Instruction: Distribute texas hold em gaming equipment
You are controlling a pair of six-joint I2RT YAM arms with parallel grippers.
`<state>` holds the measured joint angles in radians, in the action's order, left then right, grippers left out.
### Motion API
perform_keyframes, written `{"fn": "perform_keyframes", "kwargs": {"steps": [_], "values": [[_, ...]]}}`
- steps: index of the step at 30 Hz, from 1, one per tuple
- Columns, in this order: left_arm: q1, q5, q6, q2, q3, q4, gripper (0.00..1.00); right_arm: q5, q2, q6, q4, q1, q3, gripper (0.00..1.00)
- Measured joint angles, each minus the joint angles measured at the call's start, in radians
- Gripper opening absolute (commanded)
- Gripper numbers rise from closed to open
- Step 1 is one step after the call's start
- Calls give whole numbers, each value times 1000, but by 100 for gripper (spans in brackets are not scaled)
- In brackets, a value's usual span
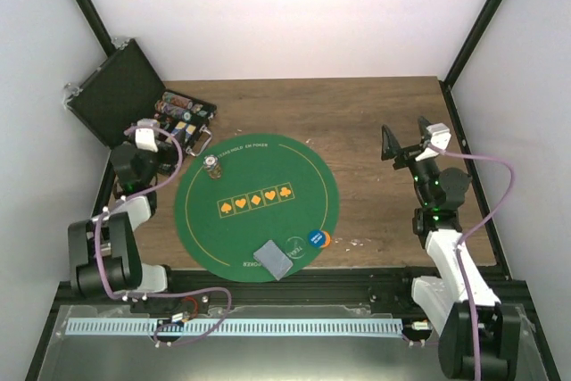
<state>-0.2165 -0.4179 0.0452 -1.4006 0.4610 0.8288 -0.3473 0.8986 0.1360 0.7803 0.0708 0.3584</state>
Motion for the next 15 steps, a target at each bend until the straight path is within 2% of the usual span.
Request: {"fn": "perform_keyframes", "kwargs": {"steps": [4, 9, 12, 15], "values": [[-24, -143, -39, 97, 113, -223, 98, -70, -68, 50, -147, 0, 105, 100], [-17, -352, -273, 223, 369, -792, 98, -198, -66, 68, -379, 0, 275, 100], [22, -382, -456, 267, 546, -1136, 98, -271, -46, 68, -515, 0, 360, 100], [64, -369, -576, 313, 642, -1384, 99, -349, -24, 80, -626, 0, 415, 100]]}}
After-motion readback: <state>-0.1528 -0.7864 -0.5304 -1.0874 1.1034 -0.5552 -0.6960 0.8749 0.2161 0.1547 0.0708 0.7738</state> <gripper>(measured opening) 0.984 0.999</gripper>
